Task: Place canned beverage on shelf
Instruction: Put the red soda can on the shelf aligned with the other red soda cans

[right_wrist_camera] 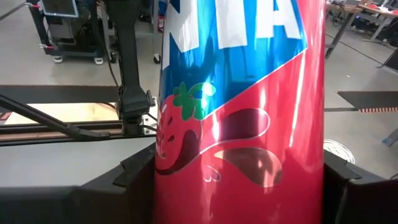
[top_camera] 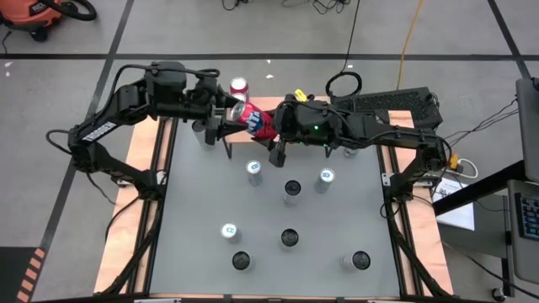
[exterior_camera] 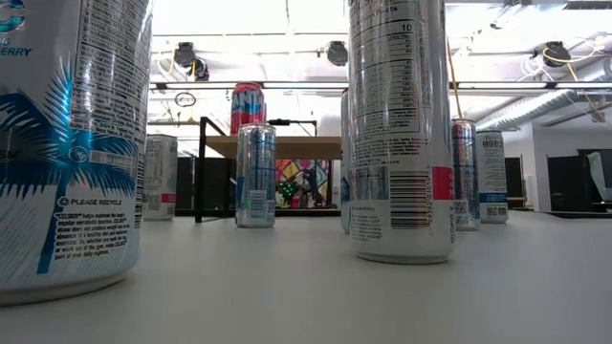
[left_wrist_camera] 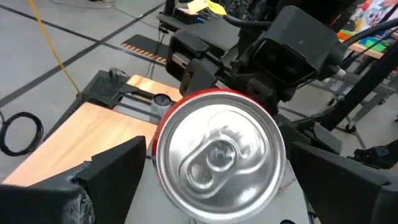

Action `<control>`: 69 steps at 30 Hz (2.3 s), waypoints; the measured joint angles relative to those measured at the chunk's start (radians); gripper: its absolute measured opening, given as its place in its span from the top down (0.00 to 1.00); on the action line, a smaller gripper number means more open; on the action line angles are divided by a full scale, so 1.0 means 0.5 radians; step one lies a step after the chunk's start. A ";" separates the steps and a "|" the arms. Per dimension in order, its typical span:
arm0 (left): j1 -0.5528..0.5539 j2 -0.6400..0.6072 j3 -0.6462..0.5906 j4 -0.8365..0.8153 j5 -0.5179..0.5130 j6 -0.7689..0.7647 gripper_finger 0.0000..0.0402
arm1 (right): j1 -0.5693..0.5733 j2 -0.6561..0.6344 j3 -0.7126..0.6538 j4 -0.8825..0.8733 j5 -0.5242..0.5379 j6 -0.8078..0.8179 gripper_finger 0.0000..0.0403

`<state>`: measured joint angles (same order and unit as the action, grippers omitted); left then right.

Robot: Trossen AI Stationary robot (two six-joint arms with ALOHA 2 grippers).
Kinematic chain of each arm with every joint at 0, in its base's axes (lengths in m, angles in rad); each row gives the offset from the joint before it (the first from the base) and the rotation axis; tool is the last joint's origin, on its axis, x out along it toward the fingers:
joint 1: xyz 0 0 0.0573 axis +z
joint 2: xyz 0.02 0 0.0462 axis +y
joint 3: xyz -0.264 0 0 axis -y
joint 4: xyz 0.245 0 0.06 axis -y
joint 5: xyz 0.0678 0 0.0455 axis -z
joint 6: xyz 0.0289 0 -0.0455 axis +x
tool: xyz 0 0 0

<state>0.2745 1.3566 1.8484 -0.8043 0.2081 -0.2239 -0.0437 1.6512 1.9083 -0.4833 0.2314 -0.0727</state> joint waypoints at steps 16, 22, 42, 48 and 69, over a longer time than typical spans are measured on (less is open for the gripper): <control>-0.004 0.045 -0.001 0.018 0.010 -0.047 0.21 | 0.000 0.000 0.000 -0.010 -0.003 0.013 0.35; -0.002 0.035 -0.002 -0.001 0.061 -0.055 0.26 | 0.000 0.000 0.000 -0.007 -0.003 0.024 0.35; -0.003 0.030 -0.002 -0.024 0.128 -0.076 0.28 | 0.001 -0.002 0.001 -0.065 0.001 0.205 0.19; -0.004 0.028 -0.002 -0.050 0.144 -0.047 0.28 | 0.000 -0.003 0.004 -0.225 -0.048 0.388 0.15; 0.006 0.002 0.191 -0.474 -0.188 0.362 0.28 | -0.008 -0.212 0.000 -1.370 -0.100 0.484 0.15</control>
<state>0.2774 1.3575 1.9438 -1.0411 0.1140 -0.0429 -0.0479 1.5455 1.9083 -1.1682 0.1814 0.1695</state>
